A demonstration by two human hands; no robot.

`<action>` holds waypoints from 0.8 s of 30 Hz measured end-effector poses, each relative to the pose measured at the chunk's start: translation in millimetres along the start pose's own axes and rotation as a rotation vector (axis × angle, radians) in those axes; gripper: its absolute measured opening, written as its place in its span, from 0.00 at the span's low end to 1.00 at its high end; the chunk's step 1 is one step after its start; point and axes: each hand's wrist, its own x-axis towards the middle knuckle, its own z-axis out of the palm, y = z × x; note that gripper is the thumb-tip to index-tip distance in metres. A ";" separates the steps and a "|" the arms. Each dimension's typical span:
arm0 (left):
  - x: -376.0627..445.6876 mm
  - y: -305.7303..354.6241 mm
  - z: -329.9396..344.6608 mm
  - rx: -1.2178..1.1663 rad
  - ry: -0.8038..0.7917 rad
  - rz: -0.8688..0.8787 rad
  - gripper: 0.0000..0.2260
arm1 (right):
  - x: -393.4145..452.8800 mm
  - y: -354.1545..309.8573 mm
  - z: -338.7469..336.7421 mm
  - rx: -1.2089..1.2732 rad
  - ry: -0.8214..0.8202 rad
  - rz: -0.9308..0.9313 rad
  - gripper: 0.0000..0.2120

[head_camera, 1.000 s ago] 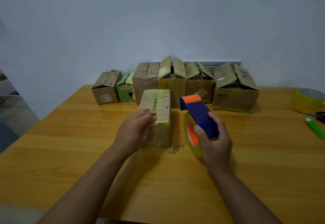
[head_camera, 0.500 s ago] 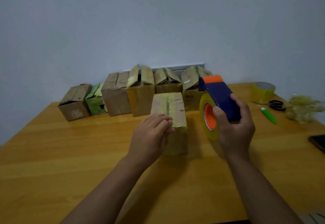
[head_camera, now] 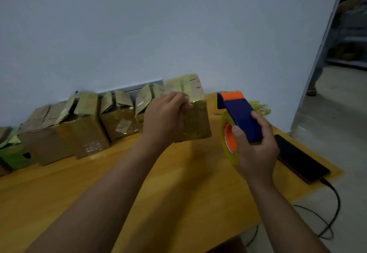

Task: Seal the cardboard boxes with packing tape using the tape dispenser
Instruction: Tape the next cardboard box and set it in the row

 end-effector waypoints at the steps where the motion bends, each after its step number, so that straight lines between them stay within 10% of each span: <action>1: 9.2 -1.2 10.7 0.004 -0.012 0.010 0.11 | 3.3 2.6 -1.5 -0.003 0.002 0.000 0.23; 24: 52.2 -95.3 181.5 0.403 -0.539 -0.100 0.09 | 45.7 53.1 73.0 0.019 0.001 0.026 0.24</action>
